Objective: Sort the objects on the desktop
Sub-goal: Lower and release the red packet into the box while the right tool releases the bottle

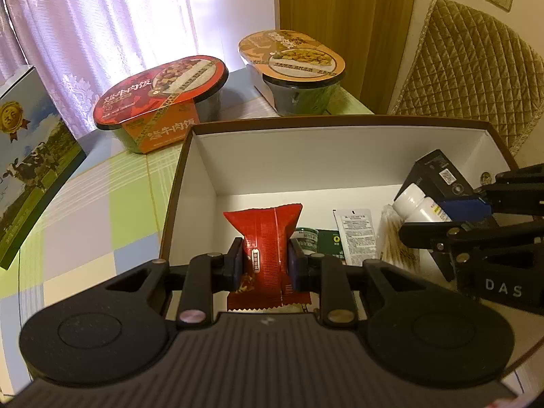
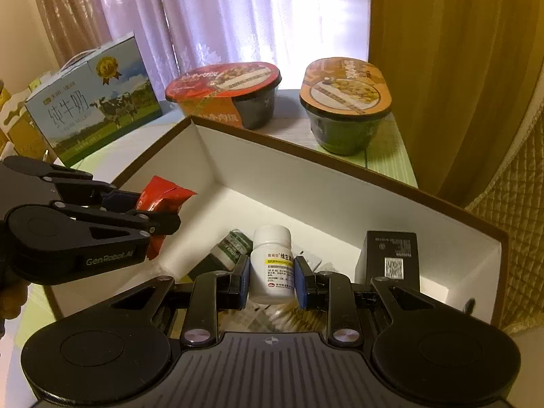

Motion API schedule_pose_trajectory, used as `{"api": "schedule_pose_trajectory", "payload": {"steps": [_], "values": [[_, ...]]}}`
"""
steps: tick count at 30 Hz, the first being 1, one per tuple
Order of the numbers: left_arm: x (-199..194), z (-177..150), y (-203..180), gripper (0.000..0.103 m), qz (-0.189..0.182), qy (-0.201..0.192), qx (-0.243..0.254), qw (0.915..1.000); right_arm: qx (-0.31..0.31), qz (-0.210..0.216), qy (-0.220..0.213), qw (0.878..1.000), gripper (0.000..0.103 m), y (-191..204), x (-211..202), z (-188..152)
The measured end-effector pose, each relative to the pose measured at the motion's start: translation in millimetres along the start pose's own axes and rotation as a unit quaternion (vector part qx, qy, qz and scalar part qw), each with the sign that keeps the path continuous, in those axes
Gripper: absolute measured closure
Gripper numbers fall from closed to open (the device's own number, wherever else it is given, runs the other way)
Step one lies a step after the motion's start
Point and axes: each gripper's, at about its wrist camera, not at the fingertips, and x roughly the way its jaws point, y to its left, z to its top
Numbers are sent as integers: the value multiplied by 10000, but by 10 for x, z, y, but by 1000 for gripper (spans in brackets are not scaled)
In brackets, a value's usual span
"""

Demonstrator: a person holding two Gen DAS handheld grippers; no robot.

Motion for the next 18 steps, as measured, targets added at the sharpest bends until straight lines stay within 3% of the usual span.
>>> {"api": "schedule_pose_trajectory", "payload": {"steps": [18], "values": [[613,267,-43,80,169,157,236,9995,150,-65,132,9998,79,-180,337,65]]}}
